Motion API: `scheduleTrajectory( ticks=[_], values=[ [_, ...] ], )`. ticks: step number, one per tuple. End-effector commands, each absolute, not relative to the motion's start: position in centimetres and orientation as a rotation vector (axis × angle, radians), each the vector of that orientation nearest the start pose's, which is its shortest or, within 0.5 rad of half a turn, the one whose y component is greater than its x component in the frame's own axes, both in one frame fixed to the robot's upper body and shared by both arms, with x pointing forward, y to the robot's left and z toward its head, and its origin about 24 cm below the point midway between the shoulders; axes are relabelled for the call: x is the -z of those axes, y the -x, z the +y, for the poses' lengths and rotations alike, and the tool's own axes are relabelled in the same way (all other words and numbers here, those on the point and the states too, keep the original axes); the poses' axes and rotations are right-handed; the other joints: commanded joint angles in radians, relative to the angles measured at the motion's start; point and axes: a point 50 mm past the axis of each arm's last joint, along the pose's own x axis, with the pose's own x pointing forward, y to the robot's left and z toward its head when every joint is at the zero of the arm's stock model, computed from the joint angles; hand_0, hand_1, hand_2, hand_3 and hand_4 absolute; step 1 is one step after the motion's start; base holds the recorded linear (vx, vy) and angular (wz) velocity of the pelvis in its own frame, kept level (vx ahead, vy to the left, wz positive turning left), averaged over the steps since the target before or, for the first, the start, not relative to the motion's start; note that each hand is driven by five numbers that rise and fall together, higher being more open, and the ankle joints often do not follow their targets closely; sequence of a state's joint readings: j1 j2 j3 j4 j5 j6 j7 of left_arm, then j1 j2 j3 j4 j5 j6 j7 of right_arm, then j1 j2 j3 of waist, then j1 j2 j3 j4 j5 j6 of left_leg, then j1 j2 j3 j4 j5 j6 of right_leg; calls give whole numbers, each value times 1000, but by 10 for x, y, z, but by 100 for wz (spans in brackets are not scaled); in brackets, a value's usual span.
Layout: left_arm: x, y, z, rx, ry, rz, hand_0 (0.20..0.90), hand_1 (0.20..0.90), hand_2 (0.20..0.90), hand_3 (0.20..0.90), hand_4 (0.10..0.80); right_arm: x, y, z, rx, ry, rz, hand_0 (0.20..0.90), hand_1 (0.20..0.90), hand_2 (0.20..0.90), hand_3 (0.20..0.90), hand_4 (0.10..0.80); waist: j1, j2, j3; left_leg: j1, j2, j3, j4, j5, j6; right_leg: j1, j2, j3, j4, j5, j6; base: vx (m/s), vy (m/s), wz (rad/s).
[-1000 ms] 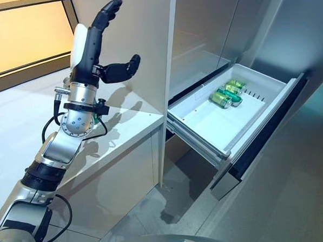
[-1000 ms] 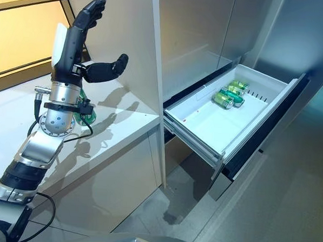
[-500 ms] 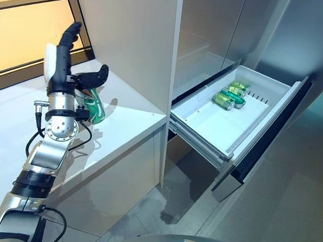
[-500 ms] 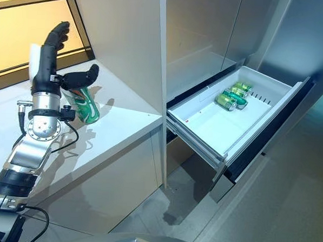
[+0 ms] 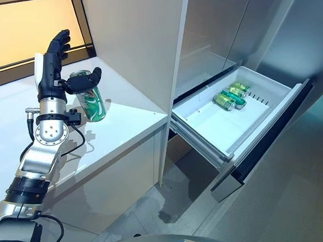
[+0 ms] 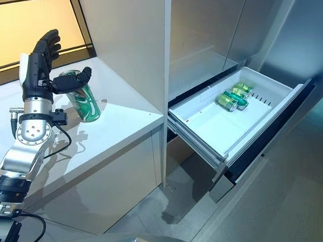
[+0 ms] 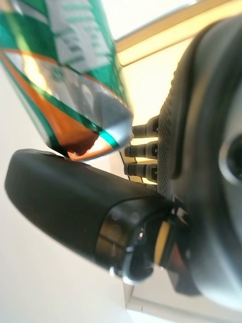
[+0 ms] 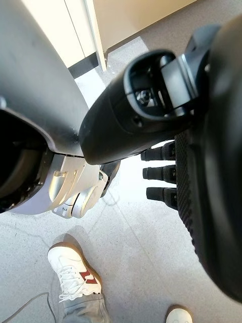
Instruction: Put drinks into fridge and close the fridge
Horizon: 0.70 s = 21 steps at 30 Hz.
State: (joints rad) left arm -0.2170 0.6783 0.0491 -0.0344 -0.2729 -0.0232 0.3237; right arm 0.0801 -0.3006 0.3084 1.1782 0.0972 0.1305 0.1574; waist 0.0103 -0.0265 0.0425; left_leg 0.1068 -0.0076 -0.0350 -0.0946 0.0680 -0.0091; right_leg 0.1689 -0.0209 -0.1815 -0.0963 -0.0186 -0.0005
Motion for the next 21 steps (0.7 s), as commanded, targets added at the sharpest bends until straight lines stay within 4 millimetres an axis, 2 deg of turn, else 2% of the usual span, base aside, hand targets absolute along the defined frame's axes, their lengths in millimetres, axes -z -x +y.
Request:
scheduleTrajectory(
  ticks=[1, 14, 21],
  values=[
    [-220, -277, 269, -306, -293, -587, 900, 900, 900, 900, 800, 166, -73, -216, -211, 157, 1360, 900, 900, 900, 900, 800, 20, 28, -11, 29, 4, 16, 7, -132, -12, -19, -32, 26, 9, -13, 89, 0, 0, 0],
    [-199, -286, 263, -231, -204, -439, 900, 900, 900, 900, 800, 165, -77, -218, -212, 166, 1361, 900, 900, 900, 900, 800, 17, 33, -5, 30, 3, 19, 7, -129, -12, -20, -33, 27, 9, -10, 92, 0, 0, 0],
    [-198, -287, 267, -246, -174, -428, 900, 900, 900, 900, 800, 164, -77, -219, -213, 167, 1366, 900, 900, 900, 900, 800, 16, 33, -6, 31, 4, 22, 7, -128, -13, -20, -34, 27, 9, -9, 93, 0, 0, 0]
  ],
)
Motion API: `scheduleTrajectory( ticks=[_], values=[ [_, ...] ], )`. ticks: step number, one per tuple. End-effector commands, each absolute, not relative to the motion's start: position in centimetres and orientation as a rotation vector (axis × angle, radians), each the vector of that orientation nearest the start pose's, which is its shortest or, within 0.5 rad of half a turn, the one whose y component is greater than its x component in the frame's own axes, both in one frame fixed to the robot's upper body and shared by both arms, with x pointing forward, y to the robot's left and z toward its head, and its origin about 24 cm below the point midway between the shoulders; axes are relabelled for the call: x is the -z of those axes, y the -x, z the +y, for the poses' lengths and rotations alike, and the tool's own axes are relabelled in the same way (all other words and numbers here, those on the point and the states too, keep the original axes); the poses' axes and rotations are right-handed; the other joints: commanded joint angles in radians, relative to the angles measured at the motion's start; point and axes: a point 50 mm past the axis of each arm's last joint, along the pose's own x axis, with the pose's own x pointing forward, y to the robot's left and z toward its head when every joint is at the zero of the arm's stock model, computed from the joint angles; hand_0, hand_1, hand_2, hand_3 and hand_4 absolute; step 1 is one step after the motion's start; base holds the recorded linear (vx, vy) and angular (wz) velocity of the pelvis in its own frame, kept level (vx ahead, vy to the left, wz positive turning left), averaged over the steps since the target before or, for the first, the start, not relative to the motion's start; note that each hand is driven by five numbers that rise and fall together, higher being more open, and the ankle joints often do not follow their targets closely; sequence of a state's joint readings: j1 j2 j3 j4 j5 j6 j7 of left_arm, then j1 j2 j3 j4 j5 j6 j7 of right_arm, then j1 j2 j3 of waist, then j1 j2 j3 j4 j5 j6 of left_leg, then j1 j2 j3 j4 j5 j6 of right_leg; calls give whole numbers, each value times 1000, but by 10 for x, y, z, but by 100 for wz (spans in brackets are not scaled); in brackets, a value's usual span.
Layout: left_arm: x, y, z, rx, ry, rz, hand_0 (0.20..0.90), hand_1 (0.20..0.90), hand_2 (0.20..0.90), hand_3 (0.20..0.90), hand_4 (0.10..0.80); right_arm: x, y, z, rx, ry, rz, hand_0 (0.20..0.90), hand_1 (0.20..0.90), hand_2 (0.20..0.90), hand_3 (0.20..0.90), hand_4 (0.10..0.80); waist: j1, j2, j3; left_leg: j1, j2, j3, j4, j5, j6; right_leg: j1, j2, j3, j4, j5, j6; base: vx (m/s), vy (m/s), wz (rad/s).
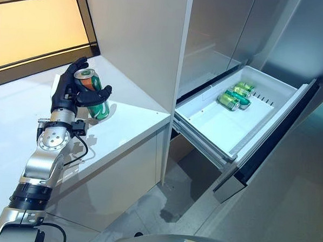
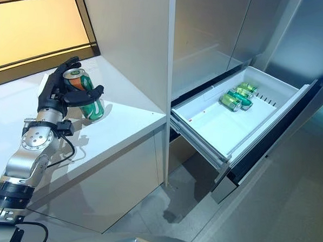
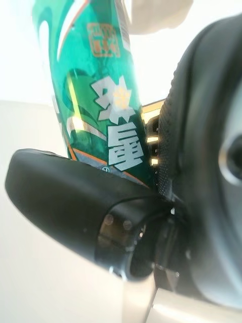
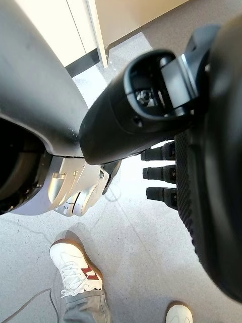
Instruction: Put drinks into fridge and close the fridge
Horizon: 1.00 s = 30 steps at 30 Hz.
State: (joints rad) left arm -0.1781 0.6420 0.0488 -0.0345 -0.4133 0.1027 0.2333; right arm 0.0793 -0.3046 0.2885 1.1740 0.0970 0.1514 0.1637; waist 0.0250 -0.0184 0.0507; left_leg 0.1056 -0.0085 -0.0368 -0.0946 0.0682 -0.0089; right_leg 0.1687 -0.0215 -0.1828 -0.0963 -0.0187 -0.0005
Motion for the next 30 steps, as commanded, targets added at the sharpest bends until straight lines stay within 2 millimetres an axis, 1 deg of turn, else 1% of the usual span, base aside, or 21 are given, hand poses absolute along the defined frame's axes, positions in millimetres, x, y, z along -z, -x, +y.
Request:
scheduleTrajectory(
  ticks=[1, 4, 5, 6, 7, 8, 20, 25, 28, 30],
  values=[
    [-199, -287, 267, -246, -164, -432, 900, 900, 900, 900, 800, 164, -77, -219, -214, 168, 1366, 900, 900, 900, 900, 800, 1, 25, -14, 32, 5, 24, 7, -127, -13, -20, -33, 28, 9, -9, 93, 0, 0, 0],
    [-200, -287, 266, -247, -144, -444, 900, 900, 900, 900, 800, 164, -77, -219, -217, 170, 1366, 900, 900, 900, 900, 800, 0, 24, -13, 31, 5, 24, 7, -127, -13, -20, -33, 29, 9, -8, 92, 0, 0, 0],
    [-200, -287, 266, -248, -137, -449, 582, 582, 582, 529, 429, 165, -77, -219, -217, 170, 1368, 900, 900, 900, 900, 800, -1, 24, -14, 32, 6, 24, 7, -127, -14, -20, -33, 29, 9, -9, 92, 0, 0, 0],
    [-201, -287, 266, -250, -130, -456, 476, 476, 476, 406, 306, 165, -76, -219, -217, 170, 1369, 900, 900, 900, 900, 800, -1, 23, -14, 32, 6, 25, 7, -127, -14, -20, -33, 29, 9, -9, 93, 0, 0, 0],
    [-201, -286, 266, -251, -121, -462, 316, 316, 316, 219, 119, 165, -76, -219, -217, 169, 1368, 900, 900, 900, 900, 800, -1, 23, -13, 33, 6, 26, 7, -127, -14, -20, -33, 29, 9, -8, 92, 0, 0, 0],
    [-201, -286, 266, -252, -117, -464, 300, 300, 300, 200, 100, 165, -76, -219, -218, 169, 1368, 900, 900, 900, 900, 800, -2, 23, -13, 32, 5, 25, 7, -127, -13, -20, -33, 30, 9, -8, 92, 0, 0, 0],
    [-203, -284, 267, -275, -86, -509, 300, 300, 300, 200, 100, 165, -75, -219, -222, 172, 1369, 900, 900, 900, 900, 800, -7, 22, -12, 37, 6, 27, 7, -130, -14, -17, -34, 31, 9, -8, 93, 0, 0, 0],
    [-207, -282, 267, -286, -81, -549, 300, 300, 300, 200, 100, 165, -75, -220, -213, 171, 1365, 900, 900, 900, 900, 800, -7, 21, -14, 37, 5, 26, 7, -130, -15, -18, -35, 31, 9, -8, 93, 0, 0, 0],
    [-212, -279, 266, -289, -84, -595, 300, 300, 300, 200, 100, 164, -77, -220, -221, 204, 1349, 900, 900, 900, 900, 800, -6, 20, -16, 37, 5, 25, 7, -132, -15, -17, -36, 31, 9, -10, 94, 0, 0, 0],
    [-215, -277, 266, -286, -82, -622, 300, 300, 300, 200, 100, 163, -79, -221, -248, 259, 1335, 900, 900, 900, 900, 800, -5, 18, -16, 36, 5, 23, 7, -132, -15, -18, -37, 30, 9, -10, 94, 0, 0, 0]
  ],
)
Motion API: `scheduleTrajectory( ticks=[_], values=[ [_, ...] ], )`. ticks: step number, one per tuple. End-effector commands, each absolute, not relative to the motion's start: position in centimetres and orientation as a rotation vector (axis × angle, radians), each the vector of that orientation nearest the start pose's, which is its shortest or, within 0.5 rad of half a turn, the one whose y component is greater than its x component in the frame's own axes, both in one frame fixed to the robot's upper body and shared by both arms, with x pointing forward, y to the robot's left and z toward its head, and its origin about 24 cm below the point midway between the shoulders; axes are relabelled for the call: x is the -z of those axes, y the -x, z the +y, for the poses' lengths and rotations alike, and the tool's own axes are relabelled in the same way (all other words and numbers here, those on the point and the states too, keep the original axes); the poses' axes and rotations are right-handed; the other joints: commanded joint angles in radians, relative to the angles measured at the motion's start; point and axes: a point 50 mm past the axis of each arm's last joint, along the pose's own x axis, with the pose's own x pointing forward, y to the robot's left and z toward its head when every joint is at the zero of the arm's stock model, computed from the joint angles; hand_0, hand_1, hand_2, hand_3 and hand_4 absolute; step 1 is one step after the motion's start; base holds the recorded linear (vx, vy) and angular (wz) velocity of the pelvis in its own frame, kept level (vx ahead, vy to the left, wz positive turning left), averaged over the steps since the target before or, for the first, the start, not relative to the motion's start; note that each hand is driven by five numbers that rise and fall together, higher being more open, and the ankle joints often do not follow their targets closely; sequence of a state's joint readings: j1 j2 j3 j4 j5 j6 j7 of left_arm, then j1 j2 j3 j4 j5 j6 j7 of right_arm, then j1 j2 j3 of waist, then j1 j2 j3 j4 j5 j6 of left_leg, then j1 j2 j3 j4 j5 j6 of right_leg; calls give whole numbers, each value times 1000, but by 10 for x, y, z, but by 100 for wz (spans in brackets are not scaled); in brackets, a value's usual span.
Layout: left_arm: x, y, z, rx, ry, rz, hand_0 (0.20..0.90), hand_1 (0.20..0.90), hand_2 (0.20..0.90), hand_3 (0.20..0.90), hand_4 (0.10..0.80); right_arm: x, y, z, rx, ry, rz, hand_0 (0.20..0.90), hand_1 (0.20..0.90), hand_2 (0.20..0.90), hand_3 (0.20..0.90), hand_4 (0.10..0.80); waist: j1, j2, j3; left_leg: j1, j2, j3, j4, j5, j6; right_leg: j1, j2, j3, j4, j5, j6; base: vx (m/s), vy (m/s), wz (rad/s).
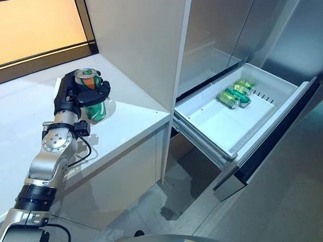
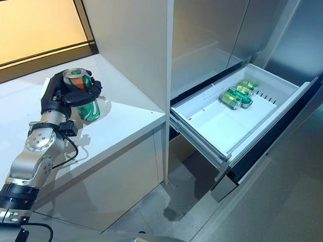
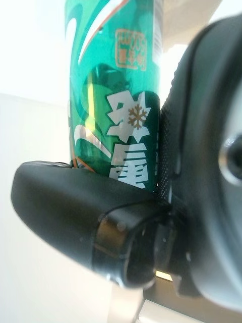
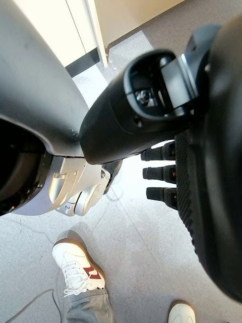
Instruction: Put drinks into fridge and close the fridge
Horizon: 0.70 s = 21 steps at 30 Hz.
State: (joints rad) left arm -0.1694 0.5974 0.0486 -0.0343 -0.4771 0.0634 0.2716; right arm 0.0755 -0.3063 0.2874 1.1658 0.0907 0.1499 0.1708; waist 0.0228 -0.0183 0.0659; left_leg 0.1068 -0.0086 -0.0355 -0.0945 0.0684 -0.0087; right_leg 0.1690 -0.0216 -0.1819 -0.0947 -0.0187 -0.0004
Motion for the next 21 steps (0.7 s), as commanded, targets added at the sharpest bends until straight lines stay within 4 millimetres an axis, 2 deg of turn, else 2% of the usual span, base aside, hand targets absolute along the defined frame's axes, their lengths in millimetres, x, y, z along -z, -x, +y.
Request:
scheduleTrajectory(
  ticks=[1, 7, 12, 13, 16, 18, 20, 21],
  values=[
    [-218, -276, 265, -279, -82, -639, 300, 300, 300, 200, 100, 163, -81, -222, -273, 303, 1323, 900, 900, 900, 900, 800, -1, 17, -32, 35, 5, 22, 7, -132, -16, -18, -37, 29, 7, -10, 93, 0, 0, 0],
    [-224, -274, 253, -216, -100, -678, 300, 300, 300, 200, 100, 154, -109, -215, -441, 516, 1179, 900, 900, 900, 900, 800, 8, 14, -30, 33, 4, 13, 7, -131, -16, -17, -38, 26, 7, -10, 93, 0, 0, 0],
    [-226, -272, 241, -150, -110, -698, 300, 300, 300, 200, 100, 137, -145, -199, -590, 703, 1009, 900, 900, 900, 900, 800, 20, 11, -29, 31, -1, -4, 7, -129, -15, -16, -39, 23, 7, -10, 92, -3, -2, 2],
    [-226, -272, 237, -129, -109, -707, 300, 300, 300, 200, 100, 129, -157, -191, -625, 729, 945, 900, 900, 900, 900, 800, 24, 9, -29, 31, -2, -9, 7, -128, -15, -15, -39, 21, 7, -9, 92, -9, -4, 8],
    [-226, -271, 231, -94, -97, -717, 300, 300, 300, 200, 100, 116, -175, -180, -660, 752, 843, 900, 900, 900, 900, 800, 26, 8, -29, 30, -5, -15, 7, -127, -14, -15, -40, 20, 7, -9, 90, -8, 2, 7],
    [-227, -268, 223, -40, -70, -753, 300, 300, 300, 200, 100, 97, -193, -163, -699, 731, 709, 900, 900, 900, 900, 800, 29, 6, -27, 31, -7, -21, 7, -126, -14, -13, -41, 17, 7, -8, 89, -6, 7, 2],
    [-226, -267, 223, -24, -58, -770, 300, 300, 300, 200, 100, 96, -193, -164, -698, 714, 646, 900, 900, 900, 900, 800, 27, 9, -26, 29, -6, -23, 7, -124, -14, -13, -38, 22, 7, -5, 88, -11, 20, 3],
    [-226, -266, 216, 20, -30, -792, 300, 300, 300, 200, 100, 96, -193, -153, -706, 675, 578, 900, 900, 900, 900, 800, 28, 14, -26, 27, -8, -24, 7, -124, -10, -14, -39, 23, 7, -8, 90, -24, 46, 7]
  ],
)
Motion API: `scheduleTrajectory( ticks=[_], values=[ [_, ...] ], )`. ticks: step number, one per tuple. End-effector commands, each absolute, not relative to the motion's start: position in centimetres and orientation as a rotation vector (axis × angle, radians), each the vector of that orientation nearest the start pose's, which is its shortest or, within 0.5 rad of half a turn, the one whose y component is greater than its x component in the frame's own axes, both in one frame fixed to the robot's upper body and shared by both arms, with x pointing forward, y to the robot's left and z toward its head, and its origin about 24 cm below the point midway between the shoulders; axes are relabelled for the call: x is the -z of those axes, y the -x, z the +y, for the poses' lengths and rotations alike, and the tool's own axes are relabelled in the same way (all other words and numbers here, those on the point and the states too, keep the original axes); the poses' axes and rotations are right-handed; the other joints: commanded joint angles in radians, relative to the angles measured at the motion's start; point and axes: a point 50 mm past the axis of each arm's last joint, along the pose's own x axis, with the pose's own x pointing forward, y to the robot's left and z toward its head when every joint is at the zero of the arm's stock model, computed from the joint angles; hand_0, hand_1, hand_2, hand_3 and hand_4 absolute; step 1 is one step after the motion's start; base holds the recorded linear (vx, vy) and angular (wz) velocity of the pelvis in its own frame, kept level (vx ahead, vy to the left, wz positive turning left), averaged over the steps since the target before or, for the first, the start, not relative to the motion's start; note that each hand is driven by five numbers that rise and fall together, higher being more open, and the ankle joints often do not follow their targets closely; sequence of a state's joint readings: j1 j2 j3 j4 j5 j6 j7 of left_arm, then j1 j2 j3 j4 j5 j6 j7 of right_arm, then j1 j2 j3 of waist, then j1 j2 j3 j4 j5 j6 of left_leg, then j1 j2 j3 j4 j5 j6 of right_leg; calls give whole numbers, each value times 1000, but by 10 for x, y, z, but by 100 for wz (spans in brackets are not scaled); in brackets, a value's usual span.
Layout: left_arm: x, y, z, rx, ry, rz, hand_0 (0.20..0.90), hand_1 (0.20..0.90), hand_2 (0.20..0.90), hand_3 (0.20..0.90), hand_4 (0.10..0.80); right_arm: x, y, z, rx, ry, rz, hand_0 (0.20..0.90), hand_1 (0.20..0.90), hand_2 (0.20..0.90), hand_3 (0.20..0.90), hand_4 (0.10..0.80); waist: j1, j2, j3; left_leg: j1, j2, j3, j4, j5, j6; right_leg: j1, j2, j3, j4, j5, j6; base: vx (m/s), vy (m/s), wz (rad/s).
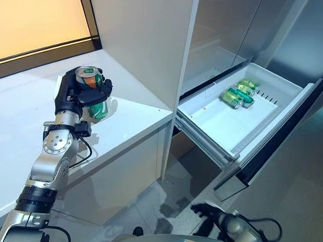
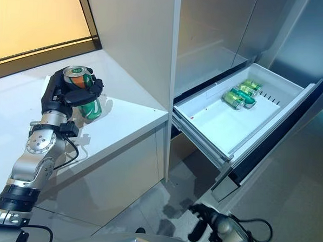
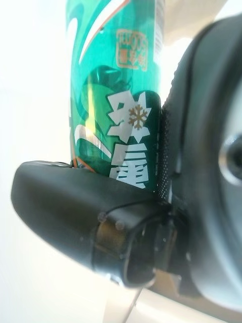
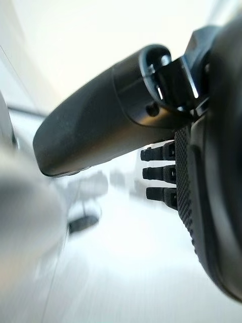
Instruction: Put drinks into fridge and close the fridge
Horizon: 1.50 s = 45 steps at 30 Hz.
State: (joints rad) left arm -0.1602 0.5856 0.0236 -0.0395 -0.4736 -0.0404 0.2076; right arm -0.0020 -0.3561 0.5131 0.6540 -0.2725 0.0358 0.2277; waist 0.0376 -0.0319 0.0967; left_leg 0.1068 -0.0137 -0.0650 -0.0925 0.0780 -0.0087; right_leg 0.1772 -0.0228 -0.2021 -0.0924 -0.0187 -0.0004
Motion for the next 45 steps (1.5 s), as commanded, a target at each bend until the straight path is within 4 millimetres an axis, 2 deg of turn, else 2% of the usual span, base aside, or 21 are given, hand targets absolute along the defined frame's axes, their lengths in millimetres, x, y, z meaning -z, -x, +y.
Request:
scheduleTrajectory(
  ticks=[1, 3, 5, 9, 10, 13, 14, 17, 22, 26, 29, 32, 33, 34, 35, 38, 41, 45],
  values=[
    [-228, -266, 212, 37, -17, -800, 300, 300, 300, 200, 100, 89, -199, -142, -713, 658, 535, 900, 900, 900, 900, 800, 17, 29, -56, 27, -5, 3, 5, -135, -8, -22, -39, 41, 5, -10, 89, -26, 51, 8],
    [-231, -266, 208, 59, -4, -814, 300, 300, 300, 200, 100, 79, -205, -130, -731, 637, 479, 900, 900, 900, 900, 800, 20, 30, -57, 26, -7, 1, 5, -137, -7, -20, -42, 37, 5, -11, 90, -14, 28, 11],
    [-235, -264, 200, 86, 4, -838, 300, 300, 300, 200, 100, 57, -213, -102, -804, 597, 351, 900, 900, 900, 900, 800, 27, 30, -57, 27, -9, 2, 5, -136, -7, -18, -45, 33, 5, -10, 91, -16, 27, 11],
    [-237, -261, 198, 110, 27, -866, 300, 300, 300, 200, 100, 23, -219, -74, -953, 540, 176, 900, 900, 900, 900, 800, 35, 30, -53, 29, -9, 4, 5, -133, -9, -16, -46, 30, 5, -9, 93, 0, 0, 0],
    [-237, -260, 198, 110, 29, -867, 300, 300, 300, 200, 100, 22, -219, -74, -961, 541, 168, 900, 900, 900, 900, 800, 35, 30, -53, 29, -9, 4, 5, -133, -9, -15, -46, 30, 5, -9, 93, 0, 0, 0],
    [-238, -256, 196, 158, 78, -891, 300, 300, 300, 200, 100, -18, -219, -55, -1142, 432, 17, 900, 900, 900, 900, 800, 39, 24, -48, 30, -8, 4, 5, -129, -11, -14, -47, 28, 5, -5, 94, 0, 0, 0],
    [-238, -256, 195, 164, 82, -894, 300, 300, 300, 200, 100, -21, -218, -54, -1154, 423, 6, 900, 900, 900, 900, 800, 39, 24, -47, 30, -9, 4, 5, -128, -11, -14, -47, 27, 5, -5, 94, 0, 0, 0],
    [-238, -248, 192, 217, 117, -954, 300, 300, 300, 200, 100, -49, -221, -51, -1235, 364, -93, 900, 900, 900, 900, 800, 41, 18, -46, 32, -10, 2, 5, -127, -10, -12, -48, 27, 5, -3, 95, 0, 0, 0],
    [-243, -231, 190, 288, 144, -1071, 300, 300, 300, 200, 100, -96, -224, -63, -1365, 197, -205, 900, 900, 900, 900, 800, 34, 8, -49, 34, -9, 6, 5, -127, -10, -12, -48, 30, 5, 2, 96, 0, 0, 0],
    [-242, -225, 196, 351, 163, -1107, 300, 300, 300, 200, 100, -120, -220, -75, -1484, 91, -284, 900, 900, 900, 900, 800, 29, 2, -56, 37, -9, 13, 5, -129, -9, -12, -48, 34, 5, 3, 96, 0, 0, 0],
    [-243, -222, 199, 376, 159, -1118, 300, 300, 300, 200, 100, -140, -218, -86, -1494, 65, -363, 900, 900, 900, 900, 800, 25, -2, -59, 38, -8, 18, 5, -131, -10, -13, -48, 36, 5, 5, 97, 0, 0, 0],
    [-244, -219, 202, 403, 130, -1128, 300, 300, 300, 200, 100, -162, -224, -101, -1399, 1, -462, 900, 900, 900, 900, 800, 20, -5, -63, 39, -8, 19, 5, -132, -9, -15, -46, 39, 5, 6, 96, -10, -1, 0],
    [-244, -219, 202, 411, 105, -1129, 300, 300, 300, 200, 100, -170, -228, -110, -1313, 3, -509, 900, 900, 900, 900, 800, 16, -6, -64, 34, -9, 22, 5, -124, -9, -21, -47, 39, 5, 16, 95, 0, 0, 0],
    [-244, -219, 203, 410, 90, -1130, 300, 300, 300, 200, 100, -172, -230, -114, -1261, 16, -524, 900, 900, 900, 900, 800, 13, -5, -64, 34, -10, 21, 5, -124, -8, -22, -46, 41, 5, 17, 95, -34, 5, 0],
    [-245, -218, 205, 391, 31, -1125, 300, 300, 300, 200, 100, -177, -236, -128, -1120, 87, -552, 900, 900, 900, 900, 800, 6, -4, -66, 34, -10, 22, 5, -125, -8, -25, -46, 44, 5, 18, 96, 0, 0, 0],
    [-246, -216, 212, 326, -75, -1118, 300, 300, 300, 200, 100, -182, -240, -152, -936, 151, -570, 900, 900, 900, 900, 800, -6, 0, -69, 34, -10, 28, 5, -128, -6, -29, -44, 50, 5, 19, 98, 0, 0, 0],
    [-246, -217, 216, 292, -168, -1104, 300, 300, 300, 200, 100, -185, -242, -166, -804, 214, -583, 900, 900, 900, 900, 800, -15, 2, -69, 34, -10, 34, 5, -129, -4, -32, -43, 55, 5, 21, 99, -4, 3, -1],
    [-247, -221, 215, 323, -176, -1071, 300, 300, 300, 200, 100, -189, -247, -169, -761, 228, -579, 900, 900, 900, 900, 800, -20, 6, -64, 35, -8, 39, 5, -129, -5, -34, -43, 58, 5, 22, 99, -14, 9, -4]
  ],
)
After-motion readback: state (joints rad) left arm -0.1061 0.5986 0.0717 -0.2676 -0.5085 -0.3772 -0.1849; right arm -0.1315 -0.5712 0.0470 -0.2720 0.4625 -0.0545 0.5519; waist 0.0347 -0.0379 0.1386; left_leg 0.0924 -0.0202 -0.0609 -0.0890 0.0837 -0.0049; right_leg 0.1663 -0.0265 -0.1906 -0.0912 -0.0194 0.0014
